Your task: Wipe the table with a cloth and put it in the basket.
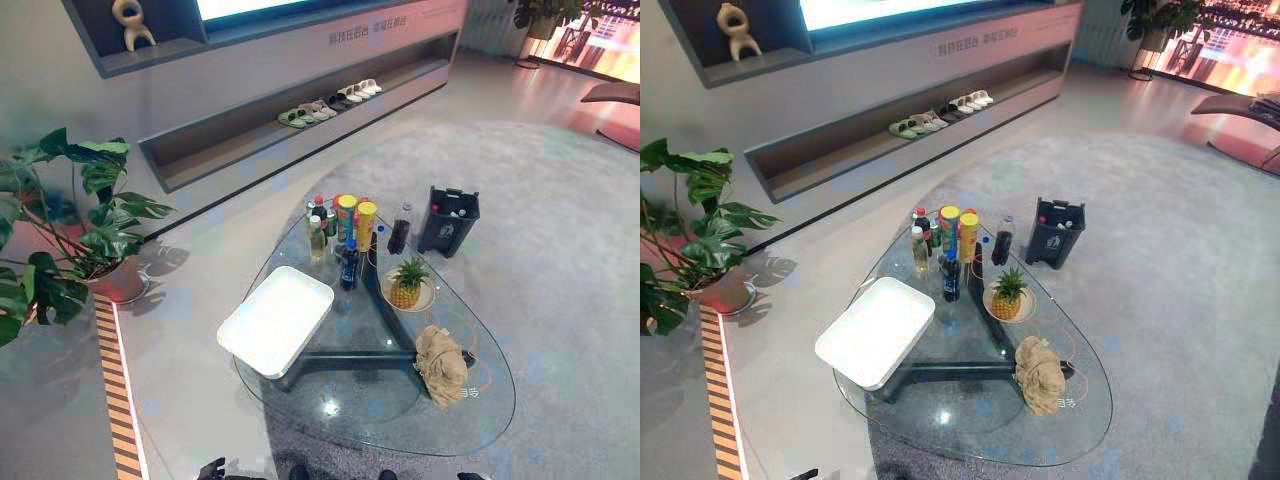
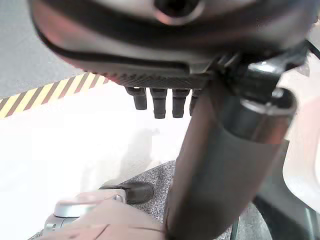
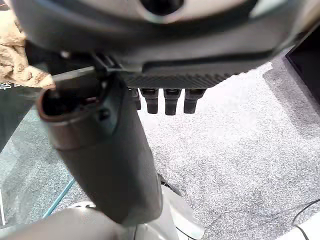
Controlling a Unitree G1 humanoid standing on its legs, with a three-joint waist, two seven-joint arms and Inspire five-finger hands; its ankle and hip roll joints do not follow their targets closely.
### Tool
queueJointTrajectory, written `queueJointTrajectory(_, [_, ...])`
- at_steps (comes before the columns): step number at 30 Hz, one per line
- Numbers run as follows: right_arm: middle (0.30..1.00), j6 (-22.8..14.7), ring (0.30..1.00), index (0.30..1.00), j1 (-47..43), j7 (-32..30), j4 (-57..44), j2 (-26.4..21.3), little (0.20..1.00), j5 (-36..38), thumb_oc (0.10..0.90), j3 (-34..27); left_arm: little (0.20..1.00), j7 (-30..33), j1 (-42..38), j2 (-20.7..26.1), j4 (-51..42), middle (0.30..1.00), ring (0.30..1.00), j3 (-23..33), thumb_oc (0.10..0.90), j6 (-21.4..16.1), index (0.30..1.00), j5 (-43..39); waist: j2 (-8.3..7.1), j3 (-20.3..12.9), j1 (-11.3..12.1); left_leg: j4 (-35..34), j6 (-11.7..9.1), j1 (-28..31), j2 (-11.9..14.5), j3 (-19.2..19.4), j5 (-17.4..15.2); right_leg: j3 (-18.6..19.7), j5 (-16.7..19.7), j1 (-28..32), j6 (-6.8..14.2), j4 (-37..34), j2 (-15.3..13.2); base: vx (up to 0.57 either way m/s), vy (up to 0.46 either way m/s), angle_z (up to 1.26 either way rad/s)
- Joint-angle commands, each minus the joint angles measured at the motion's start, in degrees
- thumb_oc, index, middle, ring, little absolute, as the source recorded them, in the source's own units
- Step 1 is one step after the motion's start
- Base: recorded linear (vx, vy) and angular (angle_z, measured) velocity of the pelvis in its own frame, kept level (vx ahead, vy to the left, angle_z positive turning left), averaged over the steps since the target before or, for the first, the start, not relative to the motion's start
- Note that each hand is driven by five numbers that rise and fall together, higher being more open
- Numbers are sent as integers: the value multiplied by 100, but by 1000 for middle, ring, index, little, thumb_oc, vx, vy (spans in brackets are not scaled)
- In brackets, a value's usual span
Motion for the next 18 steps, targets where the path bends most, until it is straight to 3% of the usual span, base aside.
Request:
queueJointTrajectory(1, [900,170,900,900,-217,54,214,-98,900,173,800,164,900,-181,-404,-48,225,900,900,-32,800,68,900,49,-34,195,92,45,142,49,-183,-62,-375,153,-52,-147,48,262,102,24,4,-21])
queueJointTrajectory(18, [900,131,900,900,-132,127,341,-48,900,479,800,-8,900,-41,-359,-100,323,900,900,-37,800,-16,900,189,-5,161,36,9,140,154,-168,0,-399,177,-71,-65,46,236,111,0,0,0])
